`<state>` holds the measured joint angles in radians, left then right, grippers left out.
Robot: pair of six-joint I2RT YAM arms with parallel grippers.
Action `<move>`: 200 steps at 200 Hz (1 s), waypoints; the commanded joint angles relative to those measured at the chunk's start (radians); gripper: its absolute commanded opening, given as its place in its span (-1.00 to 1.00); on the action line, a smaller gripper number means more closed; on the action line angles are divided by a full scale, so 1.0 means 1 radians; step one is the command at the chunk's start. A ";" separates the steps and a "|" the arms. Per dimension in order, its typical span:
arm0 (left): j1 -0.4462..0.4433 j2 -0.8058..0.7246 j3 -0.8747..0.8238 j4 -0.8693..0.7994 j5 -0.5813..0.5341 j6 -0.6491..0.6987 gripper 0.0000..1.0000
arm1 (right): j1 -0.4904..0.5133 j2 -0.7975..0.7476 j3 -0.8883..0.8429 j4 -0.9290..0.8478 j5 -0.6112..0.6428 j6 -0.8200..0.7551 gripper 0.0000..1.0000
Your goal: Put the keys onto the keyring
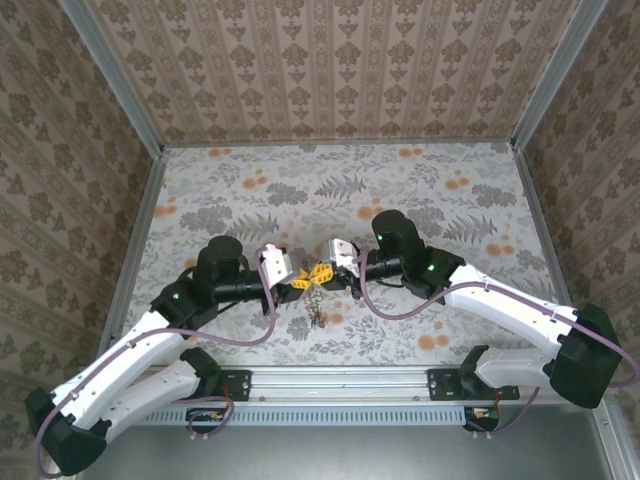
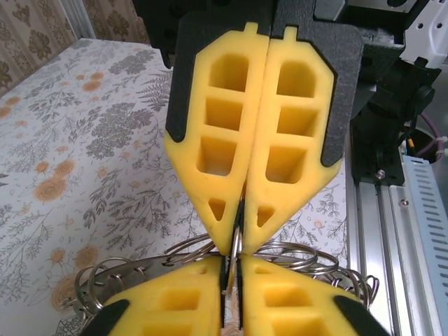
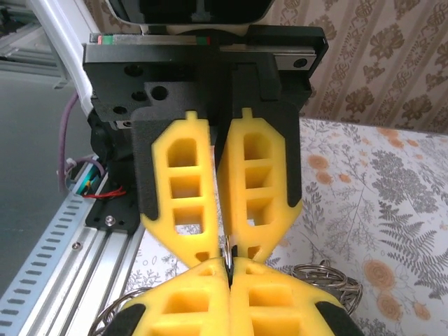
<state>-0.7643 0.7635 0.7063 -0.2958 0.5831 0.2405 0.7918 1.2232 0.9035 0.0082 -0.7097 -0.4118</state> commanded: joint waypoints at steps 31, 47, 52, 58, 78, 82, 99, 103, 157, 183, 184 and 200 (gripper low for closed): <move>-0.003 -0.077 -0.024 0.070 0.006 0.014 -1.00 | -0.003 -0.030 -0.030 0.100 -0.023 0.026 -1.00; -0.004 -0.097 -0.020 0.045 -0.033 0.014 -1.00 | -0.005 -0.051 -0.052 0.080 0.081 0.012 -0.40; -0.003 -0.099 -0.015 0.025 -0.052 0.015 -1.00 | -0.006 -0.060 -0.059 0.076 0.121 0.014 -0.25; -0.004 -0.098 -0.007 0.002 -0.072 0.016 -1.00 | -0.005 -0.073 -0.070 0.070 0.164 0.017 -0.16; -0.003 -0.091 0.005 -0.066 -0.125 0.011 -1.00 | -0.015 -0.119 -0.101 0.050 0.293 0.062 -0.08; -0.004 -0.088 0.007 -0.075 -0.135 0.012 -1.00 | -0.017 -0.128 -0.106 0.043 0.325 0.079 -0.04; -0.004 -0.064 0.017 -0.117 -0.181 0.008 -1.00 | -0.031 -0.165 -0.121 0.009 0.473 0.186 0.07; -0.004 -0.055 0.020 -0.126 -0.191 0.008 -1.00 | -0.036 -0.174 -0.129 0.012 0.509 0.225 0.10; -0.003 0.045 0.053 -0.145 -0.188 0.025 -1.00 | -0.445 -0.121 -0.077 -0.498 0.697 1.078 0.18; -0.004 0.058 0.052 -0.128 -0.173 0.025 -1.00 | -0.619 -0.116 -0.168 -0.596 0.577 1.132 -0.09; -0.004 0.058 0.052 -0.127 -0.172 0.026 -1.00 | -0.627 -0.116 -0.171 -0.599 0.573 1.132 -0.08; -0.003 0.059 0.049 -0.117 -0.168 0.039 -1.00 | -0.723 -0.126 -0.228 -0.637 0.525 1.124 -0.05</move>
<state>-0.7654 0.8257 0.7155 -0.4496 0.3950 0.2481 0.1703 1.1126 0.7498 -0.4240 -0.0891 0.5816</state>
